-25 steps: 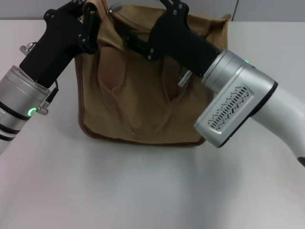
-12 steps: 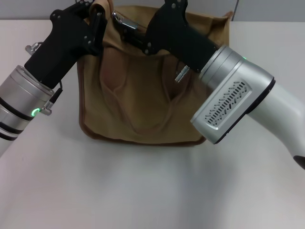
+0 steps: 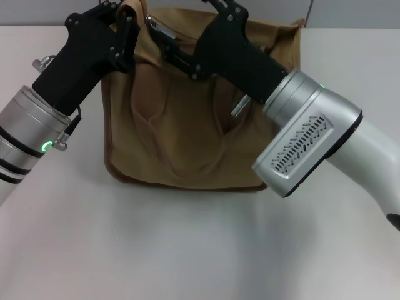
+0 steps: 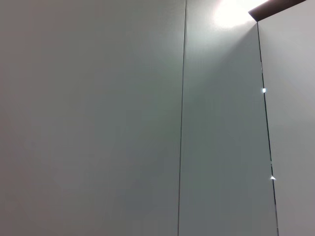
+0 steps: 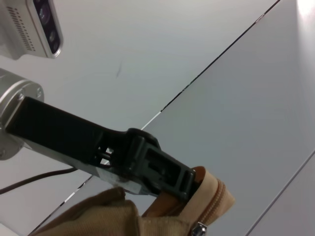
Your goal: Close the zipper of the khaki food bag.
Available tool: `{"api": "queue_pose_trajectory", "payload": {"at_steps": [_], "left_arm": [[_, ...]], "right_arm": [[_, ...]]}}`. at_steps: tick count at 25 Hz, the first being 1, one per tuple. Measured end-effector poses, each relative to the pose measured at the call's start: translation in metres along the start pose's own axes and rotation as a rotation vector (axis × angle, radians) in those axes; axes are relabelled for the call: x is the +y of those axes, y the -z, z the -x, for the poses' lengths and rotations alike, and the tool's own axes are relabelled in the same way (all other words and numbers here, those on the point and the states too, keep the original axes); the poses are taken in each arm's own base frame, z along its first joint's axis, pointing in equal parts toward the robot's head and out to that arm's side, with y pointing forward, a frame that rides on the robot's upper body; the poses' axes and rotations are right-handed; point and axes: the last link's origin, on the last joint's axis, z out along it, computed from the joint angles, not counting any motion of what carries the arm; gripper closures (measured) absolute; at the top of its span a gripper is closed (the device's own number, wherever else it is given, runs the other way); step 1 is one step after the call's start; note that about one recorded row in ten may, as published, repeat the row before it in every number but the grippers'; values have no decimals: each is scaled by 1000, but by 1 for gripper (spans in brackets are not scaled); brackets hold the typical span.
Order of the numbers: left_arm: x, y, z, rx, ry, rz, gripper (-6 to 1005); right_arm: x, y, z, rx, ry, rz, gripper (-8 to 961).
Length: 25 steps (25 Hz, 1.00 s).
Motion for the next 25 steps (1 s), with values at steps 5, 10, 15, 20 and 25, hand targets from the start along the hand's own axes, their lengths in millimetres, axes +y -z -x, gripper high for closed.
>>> {"api": "queue_pose_trajectory", "payload": {"at_steps": [5,10,15,20,25], "left_arm": [[1,0,1,-3,3,2,914],[1,-1,2,-5,7,0,910],[1,-1,2,-7,6,-1,907],[1,-1,2,-8,7,-2,903],[2,0,3,-11,8,-5,900]], "right_arm": [[1,0,1,-5,2,7,306],[3,-1,3,-19,8,24,427],[4,-1,3,-22,9,27,563],[3,-1,3,-22,9,27,758],[4,-1,3,-19,9,30,835]]}}
